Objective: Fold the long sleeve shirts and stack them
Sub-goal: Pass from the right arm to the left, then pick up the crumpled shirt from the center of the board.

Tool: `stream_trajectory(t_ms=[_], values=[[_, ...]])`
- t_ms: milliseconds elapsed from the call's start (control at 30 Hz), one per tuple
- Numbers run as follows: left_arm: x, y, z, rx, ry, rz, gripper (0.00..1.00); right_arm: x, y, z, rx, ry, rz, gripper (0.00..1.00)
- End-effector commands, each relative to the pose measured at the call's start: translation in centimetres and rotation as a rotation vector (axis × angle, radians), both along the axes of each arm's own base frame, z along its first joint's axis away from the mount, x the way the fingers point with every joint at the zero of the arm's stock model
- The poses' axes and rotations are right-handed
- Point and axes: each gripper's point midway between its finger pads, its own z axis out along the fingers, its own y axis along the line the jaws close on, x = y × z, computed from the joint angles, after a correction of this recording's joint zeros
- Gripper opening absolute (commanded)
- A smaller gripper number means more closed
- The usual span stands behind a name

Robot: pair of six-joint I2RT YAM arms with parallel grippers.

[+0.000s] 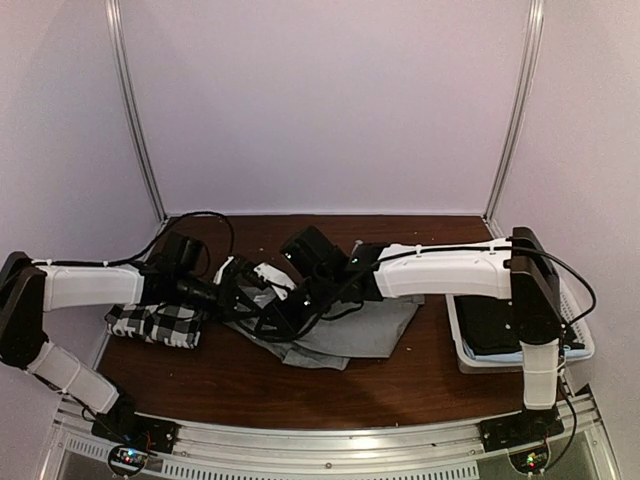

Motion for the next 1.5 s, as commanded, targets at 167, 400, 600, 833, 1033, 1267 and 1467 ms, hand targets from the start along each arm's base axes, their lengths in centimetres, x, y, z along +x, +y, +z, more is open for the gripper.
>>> stream_trajectory(t_ms=[167,400,600,833,1033,1267,1467], values=[[-2.2,3.1,-3.3,0.173,0.054,0.083,0.0,7.0,-3.3,3.3,-0.013,-0.115,-0.199,0.57],[-4.5,5.4,-5.1,0.273,0.092,0.1,0.0,17.8,-11.1,0.4,-0.134,-0.157,-0.507,0.62],[-5.1,6.1,-5.4,0.303,0.097,0.11,0.0,21.9,-12.4,-2.7,-0.203,-0.226,-0.486,0.66],[-6.7,7.5,-6.5,0.354,0.126,0.126,0.0,21.4,-8.4,-6.3,-0.242,-0.22,-0.287,0.7],[-7.9,8.2,-6.7,0.342,0.155,0.164,0.0,19.3,-8.3,-9.3,-0.296,-0.193,-0.188,0.74],[-7.6,8.4,-6.8,0.348,0.148,0.191,0.0,16.2,-7.6,-11.3,-0.358,-0.185,-0.144,0.72],[-6.9,8.2,-6.5,0.348,0.13,0.196,0.0,16.4,-9.4,-13.5,-0.459,-0.208,-0.241,0.48]])
